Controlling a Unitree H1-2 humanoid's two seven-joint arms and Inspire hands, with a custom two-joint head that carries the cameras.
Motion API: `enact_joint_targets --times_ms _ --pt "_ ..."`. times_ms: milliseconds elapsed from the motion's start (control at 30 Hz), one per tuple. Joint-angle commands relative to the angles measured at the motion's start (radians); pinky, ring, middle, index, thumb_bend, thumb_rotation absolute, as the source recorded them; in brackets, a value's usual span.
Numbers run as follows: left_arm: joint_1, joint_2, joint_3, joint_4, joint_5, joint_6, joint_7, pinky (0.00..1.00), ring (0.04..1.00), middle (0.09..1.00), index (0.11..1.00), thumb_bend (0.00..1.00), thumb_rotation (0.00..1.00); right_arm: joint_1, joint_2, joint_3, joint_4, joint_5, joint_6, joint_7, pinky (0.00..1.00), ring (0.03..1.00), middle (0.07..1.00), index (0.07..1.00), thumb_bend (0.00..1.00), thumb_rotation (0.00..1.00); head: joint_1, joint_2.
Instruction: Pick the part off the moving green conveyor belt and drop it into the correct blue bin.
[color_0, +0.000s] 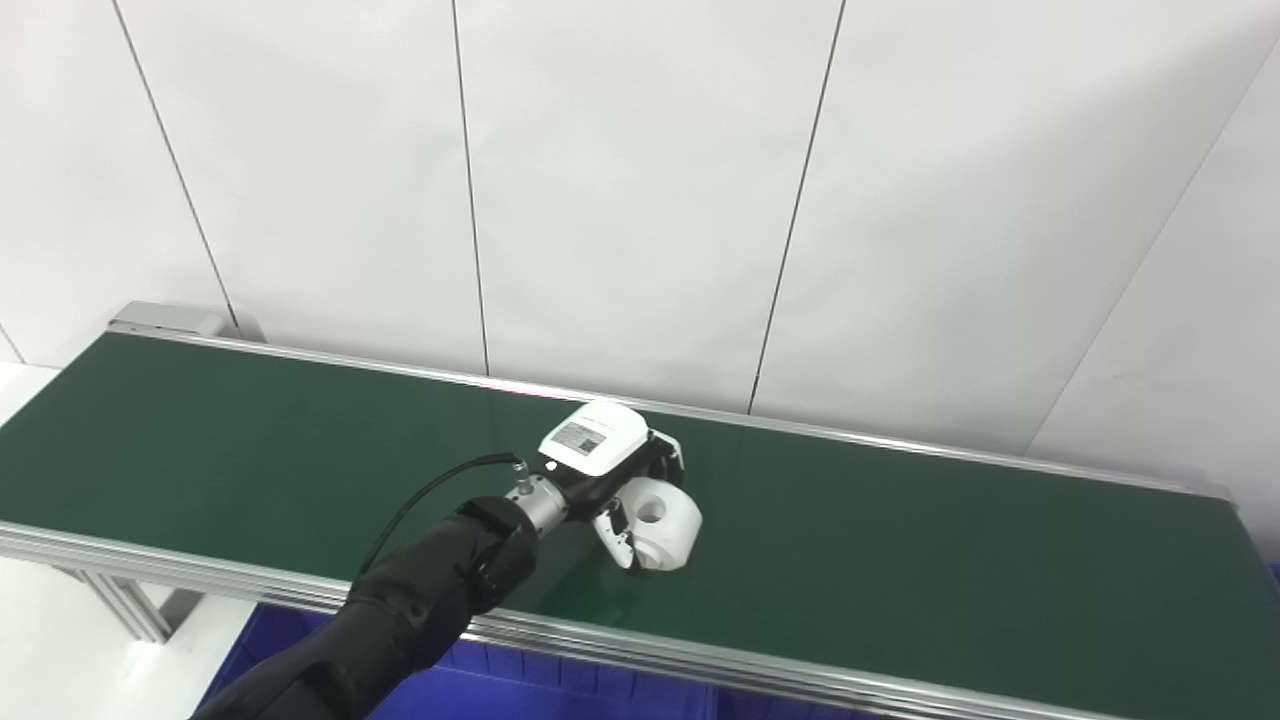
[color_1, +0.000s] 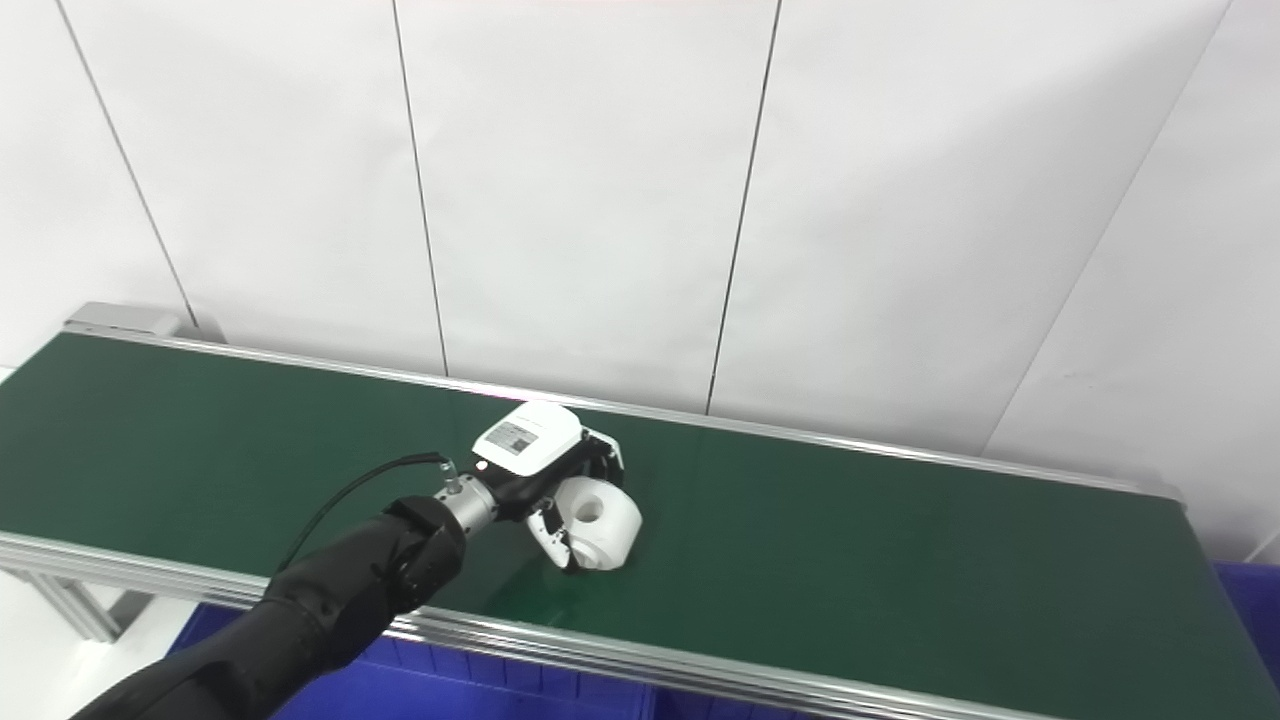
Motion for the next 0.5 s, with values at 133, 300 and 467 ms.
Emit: enact_joint_targets --times_ms 133,300,467 --pt "-0.027 0.038 0.008 -0.086 -0.011 -0.036 -0.036 0.42 0.442 0.496 0.478 0.52 0.00 -0.002 0.005 0.000 -0.052 0.002 -0.011 0.010 0.84 0.880 0.940 0.957 0.90 0.98 0.016 0.038" --pt "-0.027 0.093 0.047 -0.272 -0.056 -0.025 -0.181 0.41 0.441 0.492 0.480 0.52 0.00 -0.005 -0.002 -0.007 -0.117 0.010 0.046 0.027 0.84 0.876 0.939 0.963 0.91 0.98 0.055 0.143" --pt "0.004 0.134 0.091 -0.440 -0.086 -0.003 -0.297 0.44 0.461 0.503 0.472 0.52 0.00 -0.018 -0.010 -0.017 -0.173 0.031 0.101 0.047 0.84 0.875 0.940 0.967 0.91 0.99 0.073 0.192"
